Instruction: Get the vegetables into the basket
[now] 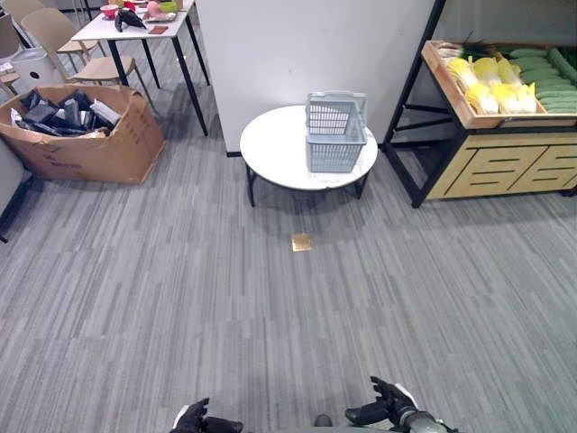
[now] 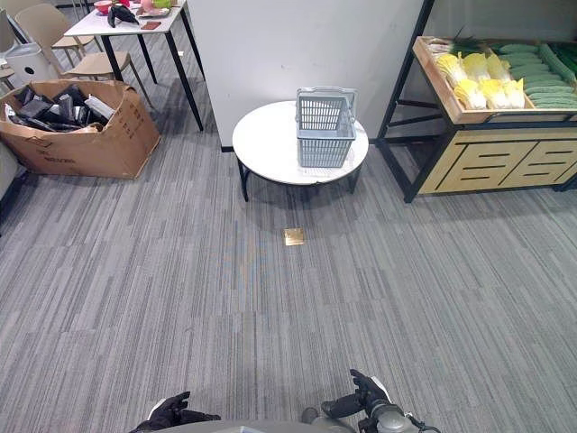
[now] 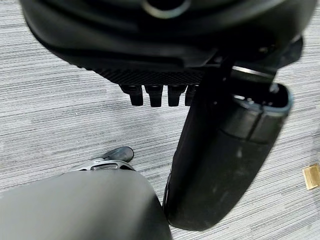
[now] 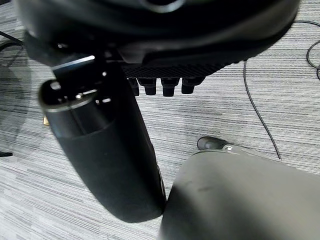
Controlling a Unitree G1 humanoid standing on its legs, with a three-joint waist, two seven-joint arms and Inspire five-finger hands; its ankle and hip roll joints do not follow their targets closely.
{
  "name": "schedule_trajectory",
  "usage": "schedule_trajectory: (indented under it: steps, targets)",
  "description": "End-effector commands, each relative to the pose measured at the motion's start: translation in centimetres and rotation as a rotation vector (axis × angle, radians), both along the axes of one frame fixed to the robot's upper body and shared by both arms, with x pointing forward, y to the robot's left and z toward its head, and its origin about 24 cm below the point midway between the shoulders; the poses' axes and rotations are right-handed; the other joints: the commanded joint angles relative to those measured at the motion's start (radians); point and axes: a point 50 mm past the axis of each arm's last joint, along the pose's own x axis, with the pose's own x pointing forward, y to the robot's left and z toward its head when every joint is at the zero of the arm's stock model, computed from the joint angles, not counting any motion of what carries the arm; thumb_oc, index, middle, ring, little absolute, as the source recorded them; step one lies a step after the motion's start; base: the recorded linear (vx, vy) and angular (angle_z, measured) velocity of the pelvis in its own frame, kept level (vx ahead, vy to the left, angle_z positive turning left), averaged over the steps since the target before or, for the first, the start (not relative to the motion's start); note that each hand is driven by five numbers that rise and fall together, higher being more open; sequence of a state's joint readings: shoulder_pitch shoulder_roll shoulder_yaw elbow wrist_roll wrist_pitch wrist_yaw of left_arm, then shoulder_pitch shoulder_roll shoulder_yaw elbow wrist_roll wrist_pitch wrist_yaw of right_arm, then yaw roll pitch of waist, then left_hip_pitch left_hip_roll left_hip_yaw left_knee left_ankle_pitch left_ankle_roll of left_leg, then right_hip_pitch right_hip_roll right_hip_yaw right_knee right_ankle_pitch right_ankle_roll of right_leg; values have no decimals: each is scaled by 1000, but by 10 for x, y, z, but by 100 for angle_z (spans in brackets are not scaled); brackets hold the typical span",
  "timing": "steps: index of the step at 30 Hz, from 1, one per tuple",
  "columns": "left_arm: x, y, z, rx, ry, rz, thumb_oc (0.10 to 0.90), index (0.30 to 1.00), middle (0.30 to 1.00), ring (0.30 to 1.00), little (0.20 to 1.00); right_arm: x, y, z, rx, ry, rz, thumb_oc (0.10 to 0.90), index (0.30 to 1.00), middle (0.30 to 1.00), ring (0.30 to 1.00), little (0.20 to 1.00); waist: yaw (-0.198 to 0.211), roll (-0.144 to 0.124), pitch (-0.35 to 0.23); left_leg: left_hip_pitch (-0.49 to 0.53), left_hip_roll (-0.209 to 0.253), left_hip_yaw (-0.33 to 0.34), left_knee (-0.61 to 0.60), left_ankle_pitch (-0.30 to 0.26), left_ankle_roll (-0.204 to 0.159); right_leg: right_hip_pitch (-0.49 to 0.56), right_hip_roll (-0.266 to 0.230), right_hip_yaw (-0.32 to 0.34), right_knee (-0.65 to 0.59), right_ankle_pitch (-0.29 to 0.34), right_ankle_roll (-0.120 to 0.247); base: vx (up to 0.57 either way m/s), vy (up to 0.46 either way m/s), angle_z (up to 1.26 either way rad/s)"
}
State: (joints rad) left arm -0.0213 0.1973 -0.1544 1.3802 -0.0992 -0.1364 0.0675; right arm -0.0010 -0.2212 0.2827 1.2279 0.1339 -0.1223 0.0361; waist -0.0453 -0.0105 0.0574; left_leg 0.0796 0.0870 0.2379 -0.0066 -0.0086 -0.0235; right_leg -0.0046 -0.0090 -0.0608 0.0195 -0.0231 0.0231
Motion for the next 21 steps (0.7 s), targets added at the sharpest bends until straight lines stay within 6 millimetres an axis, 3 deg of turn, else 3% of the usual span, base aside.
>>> schedule_trajectory:
  steps: [1,21]
  targets:
    - [-13,9,-1,30,41,25,900,1000,1000,1000,1000,-11,5,-5,-3,62,40,900,1000,1000,1000,1000,-12,-45,12,44,30,-50,-81,19,-87,37,-131,15,-107,116,134,0,0,0]
    - [-9,11,1,44,36,15,900,1000,1000,1000,1000,-8,-6,-2,-34,48,36,900,1000,1000,1000,1000,-9,-42,26,54,59,-70,-81,49,-105,63,-101,-5,-107,87,112,15,-28,1]
